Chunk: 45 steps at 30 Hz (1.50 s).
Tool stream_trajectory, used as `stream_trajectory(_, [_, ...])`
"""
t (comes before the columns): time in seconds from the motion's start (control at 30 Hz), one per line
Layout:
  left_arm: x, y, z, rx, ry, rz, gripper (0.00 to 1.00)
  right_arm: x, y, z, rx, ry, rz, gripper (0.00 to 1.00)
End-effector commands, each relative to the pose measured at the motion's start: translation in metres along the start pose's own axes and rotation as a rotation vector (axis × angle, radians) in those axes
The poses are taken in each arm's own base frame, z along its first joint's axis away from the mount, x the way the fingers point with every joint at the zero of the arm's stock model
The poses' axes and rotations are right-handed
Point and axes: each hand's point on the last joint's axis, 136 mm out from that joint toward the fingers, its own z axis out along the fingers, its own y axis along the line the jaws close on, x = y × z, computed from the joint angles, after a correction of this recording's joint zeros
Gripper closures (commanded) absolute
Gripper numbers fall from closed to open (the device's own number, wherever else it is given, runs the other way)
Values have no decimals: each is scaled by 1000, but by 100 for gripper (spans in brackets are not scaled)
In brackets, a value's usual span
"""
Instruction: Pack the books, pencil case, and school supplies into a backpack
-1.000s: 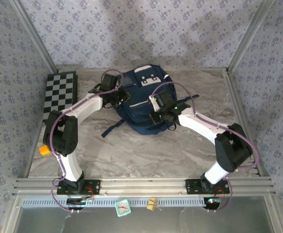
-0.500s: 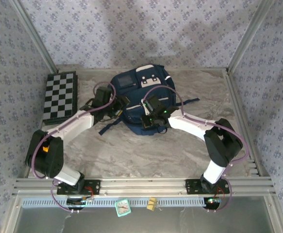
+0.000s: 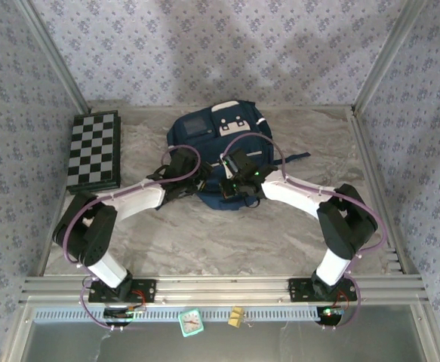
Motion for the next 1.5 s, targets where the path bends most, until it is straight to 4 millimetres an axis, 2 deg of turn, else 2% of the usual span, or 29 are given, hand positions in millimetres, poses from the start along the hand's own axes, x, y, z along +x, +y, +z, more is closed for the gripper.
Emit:
stream_trajectory(0.0, [-6, -26, 3, 62, -59, -53, 56, -4, 0, -1, 17, 0, 21, 100])
stream_trajectory(0.07, [-10, -22, 4, 37, -84, -56, 68, -2, -2, 0, 31, 6, 27, 100])
stream_trajectory(0.1, [-11, -24, 3, 40, -92, -51, 73, -16, 1, -6, 29, -24, 28, 100])
stream_trajectory(0.27, [-22, -18, -8, 6, -151, 4, 100, -15, -11, -16, 97, -19, 42, 100])
stream_trajectory(0.5, [-36, -9, -29, -34, -192, 105, 100, -1, -37, -41, 186, 12, 66, 100])
stream_trajectory(0.53, [-39, -7, -32, -39, -195, 119, 100, 10, -45, -41, 203, 38, 71, 100])
stream_trajectory(0.67, [-57, 5, -46, -75, -203, 171, 100, 23, -69, -50, 239, 71, 95, 100])
stream_trajectory(0.87, [-83, 23, -57, -101, -183, 189, 100, 26, -100, -66, 304, 84, 135, 100])
stream_trajectory(0.93, [-94, 28, -62, -93, -179, 183, 100, 22, -98, -69, 310, 74, 110, 100])
stream_trajectory(1.07, [-119, 30, -71, -100, -159, 229, 100, 24, -64, -63, 254, 81, 31, 100])
stream_trajectory(1.13, [-128, 33, -74, -106, -152, 235, 100, 24, -54, -56, 237, 88, 29, 100])
stream_trajectory(1.2, [-140, 38, -79, -128, -172, 246, 100, 24, -56, -52, 239, 102, 56, 100])
stream_trajectory(1.37, [-170, 47, -88, -181, -208, 290, 100, 16, -85, -49, 312, 90, 69, 100])
stream_trajectory(1.47, [-185, 46, -90, -193, -232, 339, 100, -8, -81, -49, 292, 34, -16, 100])
